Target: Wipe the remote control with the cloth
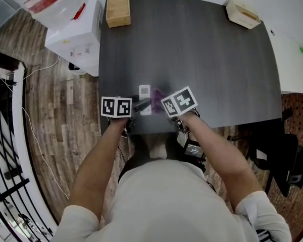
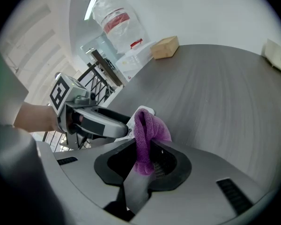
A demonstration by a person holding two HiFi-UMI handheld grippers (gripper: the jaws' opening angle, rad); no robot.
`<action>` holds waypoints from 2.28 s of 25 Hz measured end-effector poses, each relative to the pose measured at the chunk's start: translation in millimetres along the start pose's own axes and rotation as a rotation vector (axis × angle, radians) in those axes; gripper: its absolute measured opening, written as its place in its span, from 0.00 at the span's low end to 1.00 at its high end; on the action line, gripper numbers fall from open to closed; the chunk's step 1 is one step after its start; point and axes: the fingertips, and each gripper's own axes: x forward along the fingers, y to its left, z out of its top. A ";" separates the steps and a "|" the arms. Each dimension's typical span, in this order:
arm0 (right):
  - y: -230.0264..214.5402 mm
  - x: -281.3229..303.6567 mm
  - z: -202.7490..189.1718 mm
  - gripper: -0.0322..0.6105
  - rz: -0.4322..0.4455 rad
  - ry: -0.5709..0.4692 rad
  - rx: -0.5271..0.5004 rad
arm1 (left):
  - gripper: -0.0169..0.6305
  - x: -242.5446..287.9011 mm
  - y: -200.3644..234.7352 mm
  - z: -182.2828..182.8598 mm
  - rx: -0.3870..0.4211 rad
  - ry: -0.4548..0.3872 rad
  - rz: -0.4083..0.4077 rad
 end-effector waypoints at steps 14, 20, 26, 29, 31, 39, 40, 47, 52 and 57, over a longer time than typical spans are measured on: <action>-58.8 -48.9 -13.8 0.19 -0.176 -0.097 -0.010 | 0.47 -35.5 1.8 4.9 0.012 -0.116 -0.004; -104.4 -96.5 -41.8 0.19 -0.350 -0.128 0.000 | 0.47 -76.5 -2.9 -4.7 0.025 -0.179 -0.034; -102.5 -139.3 -78.1 0.19 -0.454 -0.218 0.059 | 0.46 -125.9 -35.8 -15.3 0.025 -0.285 -0.178; -78.1 -165.5 -91.6 0.19 -0.462 -0.295 0.056 | 0.37 -149.4 -66.8 -27.5 0.025 -0.359 -0.268; -59.0 -180.0 -102.6 0.19 -0.449 -0.357 0.066 | 0.29 -163.3 -87.5 -39.2 0.037 -0.398 -0.310; 19.3 -239.9 -175.5 0.19 -0.336 -0.544 0.069 | 0.14 -206.3 -189.7 -109.1 0.081 -0.566 -0.415; 27.7 -250.1 -187.8 0.19 -0.316 -0.567 0.075 | 0.13 -208.8 -203.0 -120.0 0.074 -0.600 -0.419; 88.8 -304.9 -264.7 0.19 -0.077 -0.717 0.166 | 0.13 -220.4 -295.1 -205.0 0.061 -0.733 -0.439; 122.3 -346.3 -296.3 0.19 0.084 -0.803 0.227 | 0.14 -234.8 -351.5 -249.0 0.085 -0.756 -0.469; 140.7 -389.6 -301.7 0.19 0.106 -0.921 0.231 | 0.14 -252.5 -390.1 -263.2 0.139 -0.774 -0.527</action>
